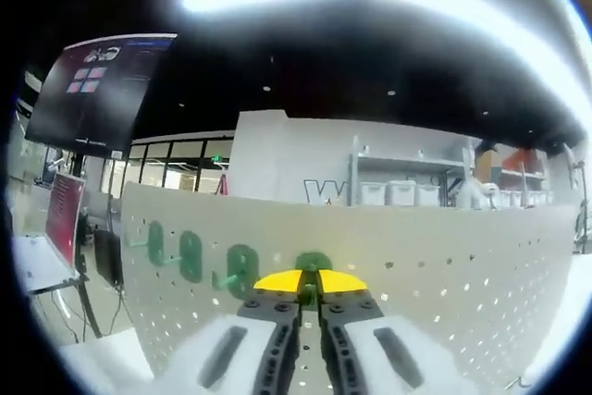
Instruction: Insert the hook assembly into the mounting plate slot until the hook locks in place.
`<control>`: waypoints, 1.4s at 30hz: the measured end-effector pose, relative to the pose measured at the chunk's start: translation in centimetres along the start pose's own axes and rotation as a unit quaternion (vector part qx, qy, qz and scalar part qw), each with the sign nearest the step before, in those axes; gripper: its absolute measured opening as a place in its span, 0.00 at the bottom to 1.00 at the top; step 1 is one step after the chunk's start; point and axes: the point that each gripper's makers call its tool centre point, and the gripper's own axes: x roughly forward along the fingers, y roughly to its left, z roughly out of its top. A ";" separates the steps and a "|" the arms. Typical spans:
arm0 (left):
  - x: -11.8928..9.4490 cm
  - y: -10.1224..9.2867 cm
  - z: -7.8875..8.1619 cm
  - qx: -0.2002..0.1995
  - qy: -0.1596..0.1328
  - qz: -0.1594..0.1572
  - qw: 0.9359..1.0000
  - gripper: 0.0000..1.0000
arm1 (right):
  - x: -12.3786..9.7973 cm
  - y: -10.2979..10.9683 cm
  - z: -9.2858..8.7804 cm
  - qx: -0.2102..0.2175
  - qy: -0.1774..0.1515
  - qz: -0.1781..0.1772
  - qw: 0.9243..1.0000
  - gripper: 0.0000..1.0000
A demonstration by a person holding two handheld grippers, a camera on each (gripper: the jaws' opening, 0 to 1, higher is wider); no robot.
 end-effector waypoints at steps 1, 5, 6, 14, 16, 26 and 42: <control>0.0 0.0 0.1 0.000 -0.001 0.000 1.000 0.99 | -0.1 -0.1 0.3 0.002 -0.003 0.000 1.000 0.09; -0.4 0.0 0.7 0.004 -0.008 0.006 1.000 1.00 | -0.6 -1.0 2.6 0.005 -0.021 0.004 1.000 0.11; -0.5 0.1 0.9 0.006 -0.009 0.007 1.000 1.00 | -0.7 -1.2 3.0 0.005 -0.023 0.004 1.000 0.13; -1.2 0.2 1.7 0.016 -0.016 0.014 1.000 1.00 | -3.5 -4.4 1.7 -0.042 0.036 0.021 0.998 0.25; -1.3 0.0 1.9 0.019 -0.017 0.013 1.000 1.00 | -4.8 -5.3 0.4 -0.049 0.060 0.028 0.997 0.32; -1.7 -1.5 1.2 0.031 -0.007 0.007 0.999 1.00 | -12.9 -9.4 -6.6 -0.072 0.181 0.046 0.980 0.59; -2.0 -3.0 -0.2 0.047 0.016 -0.007 0.999 1.00 | -26.3 -11.6 -12.4 -0.073 0.296 0.066 0.950 0.86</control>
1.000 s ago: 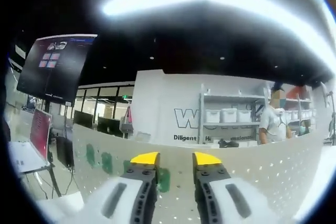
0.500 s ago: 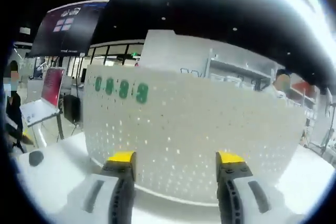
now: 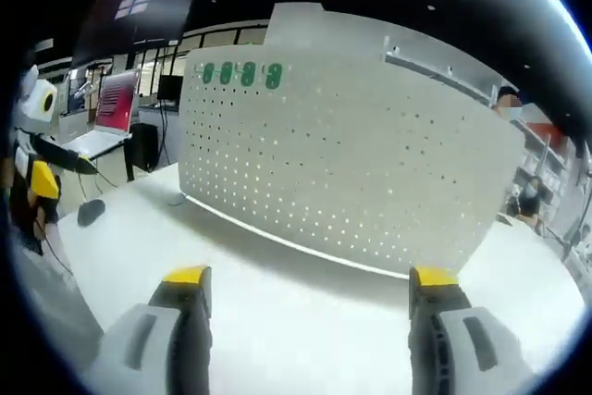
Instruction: Insert the hook assembly into the mounting plate slot until the hook locks in place.
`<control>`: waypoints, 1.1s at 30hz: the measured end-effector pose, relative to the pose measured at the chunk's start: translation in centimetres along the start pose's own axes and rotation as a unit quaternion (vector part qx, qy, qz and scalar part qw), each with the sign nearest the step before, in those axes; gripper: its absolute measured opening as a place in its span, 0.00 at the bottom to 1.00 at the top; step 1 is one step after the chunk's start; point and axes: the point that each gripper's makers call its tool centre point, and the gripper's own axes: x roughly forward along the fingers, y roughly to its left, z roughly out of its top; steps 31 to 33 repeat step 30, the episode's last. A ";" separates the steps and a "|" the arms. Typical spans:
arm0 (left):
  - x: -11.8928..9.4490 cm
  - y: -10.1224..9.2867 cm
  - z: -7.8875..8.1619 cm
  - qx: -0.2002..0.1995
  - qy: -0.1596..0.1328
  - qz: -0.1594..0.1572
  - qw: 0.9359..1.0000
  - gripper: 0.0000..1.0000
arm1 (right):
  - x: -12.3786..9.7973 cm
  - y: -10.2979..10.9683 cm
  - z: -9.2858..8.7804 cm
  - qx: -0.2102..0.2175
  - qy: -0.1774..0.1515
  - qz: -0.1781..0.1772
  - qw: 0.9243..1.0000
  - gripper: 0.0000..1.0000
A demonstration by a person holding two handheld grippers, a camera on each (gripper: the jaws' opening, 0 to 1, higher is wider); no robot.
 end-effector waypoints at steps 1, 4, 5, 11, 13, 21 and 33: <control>0.0 -0.1 -0.1 0.000 0.000 0.000 1.000 1.00 | -0.4 0.1 -0.6 0.002 0.005 0.001 1.000 0.87; -0.1 -0.6 -0.4 0.002 0.003 -0.003 1.000 1.00 | -1.8 0.5 -2.4 0.003 0.025 0.002 1.000 0.89; -0.2 -0.8 -0.5 0.003 0.004 -0.003 1.000 1.00 | -2.0 0.6 -2.8 0.003 0.028 0.003 1.000 0.89; -0.4 -1.5 -1.1 0.004 0.007 -0.006 1.000 1.00 | -3.9 1.8 -4.9 -0.026 0.052 0.018 0.998 0.94; -0.5 -1.8 -1.5 0.004 0.010 -0.008 1.000 1.00 | -4.6 1.9 -5.3 -0.028 0.054 0.018 0.998 0.94; -1.0 -2.3 -1.7 0.005 0.010 -0.011 1.000 1.00 | -5.9 2.0 -6.3 -0.025 0.065 0.019 0.997 0.96; -1.5 -2.2 -2.0 0.003 0.011 -0.008 1.000 1.00 | -6.7 1.8 -6.0 -0.029 0.057 0.012 0.998 0.94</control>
